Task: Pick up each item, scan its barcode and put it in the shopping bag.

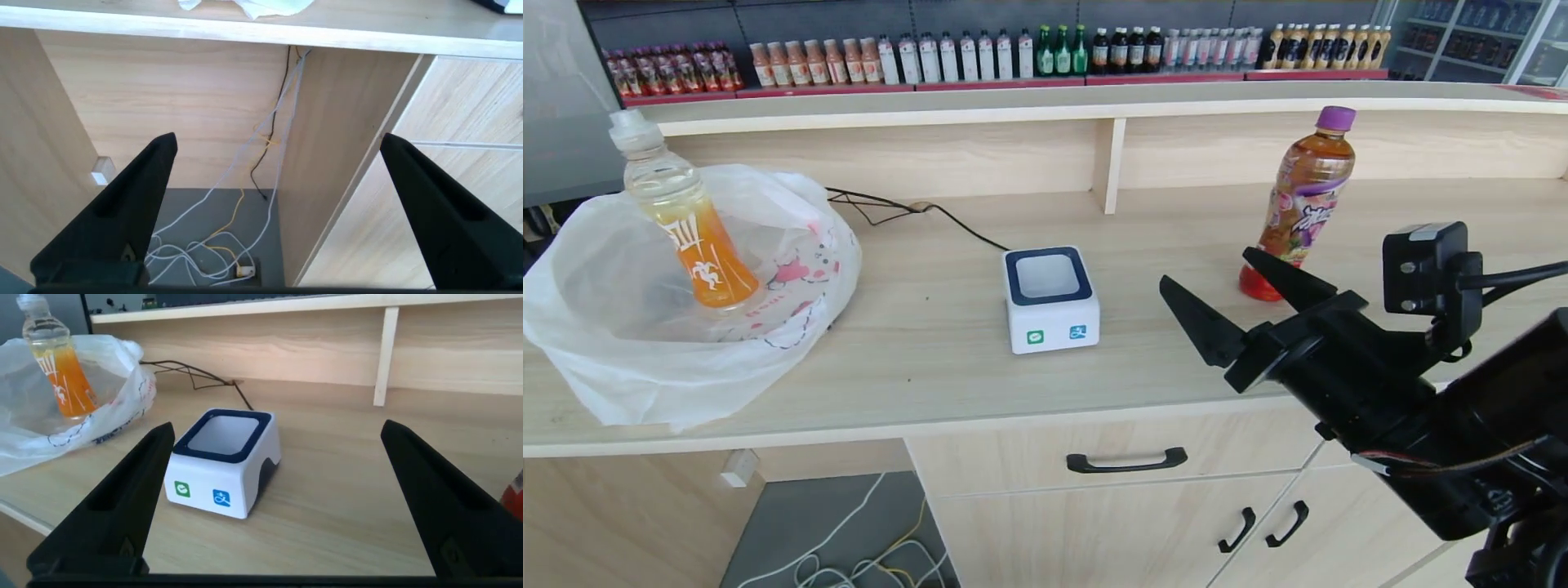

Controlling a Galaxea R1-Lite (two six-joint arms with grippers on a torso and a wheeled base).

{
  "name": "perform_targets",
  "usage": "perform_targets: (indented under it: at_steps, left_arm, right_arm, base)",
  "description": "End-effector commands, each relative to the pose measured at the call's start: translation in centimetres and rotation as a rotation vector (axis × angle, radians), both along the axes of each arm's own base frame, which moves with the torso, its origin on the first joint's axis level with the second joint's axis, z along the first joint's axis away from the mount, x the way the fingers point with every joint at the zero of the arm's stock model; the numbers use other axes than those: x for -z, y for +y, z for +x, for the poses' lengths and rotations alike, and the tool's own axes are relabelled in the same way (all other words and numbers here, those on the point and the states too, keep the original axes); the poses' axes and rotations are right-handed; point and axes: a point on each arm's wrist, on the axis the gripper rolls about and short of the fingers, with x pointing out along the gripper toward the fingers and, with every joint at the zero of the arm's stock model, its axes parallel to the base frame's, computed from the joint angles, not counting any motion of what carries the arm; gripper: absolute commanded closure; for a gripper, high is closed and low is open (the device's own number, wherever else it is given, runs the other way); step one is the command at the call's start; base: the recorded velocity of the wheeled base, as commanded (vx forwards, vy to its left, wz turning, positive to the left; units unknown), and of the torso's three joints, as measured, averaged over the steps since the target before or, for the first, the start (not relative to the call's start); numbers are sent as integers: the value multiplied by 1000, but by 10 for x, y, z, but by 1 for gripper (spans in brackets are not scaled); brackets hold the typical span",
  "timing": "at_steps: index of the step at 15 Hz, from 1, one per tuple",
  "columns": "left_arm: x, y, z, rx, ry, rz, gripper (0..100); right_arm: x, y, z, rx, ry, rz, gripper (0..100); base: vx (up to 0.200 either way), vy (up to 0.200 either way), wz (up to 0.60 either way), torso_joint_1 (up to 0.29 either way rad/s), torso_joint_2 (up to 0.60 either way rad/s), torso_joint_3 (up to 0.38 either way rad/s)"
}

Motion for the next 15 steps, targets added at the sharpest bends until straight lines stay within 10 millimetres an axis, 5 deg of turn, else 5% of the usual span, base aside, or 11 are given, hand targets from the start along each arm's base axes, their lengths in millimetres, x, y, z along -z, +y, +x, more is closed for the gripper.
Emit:
perform_targets:
  at_steps: [1, 8, 15]
  left_arm:
    - [0, 0, 0, -1, 0, -1, 0]
    - [0, 0, 0, -1, 0, 1, 0]
    - [0, 0, 0, 0, 0, 9, 0]
  right_arm:
    - [1, 0, 0, 1, 1, -3, 0]
    - [2, -2, 1, 9, 5, -5, 0]
    - [5, -4, 2, 32, -10, -54, 0]
  base:
    - [0, -200, 0, 2, 2, 2]
    - [0, -200, 0, -1, 3, 2]
    - [0, 0, 0, 0, 0, 0]
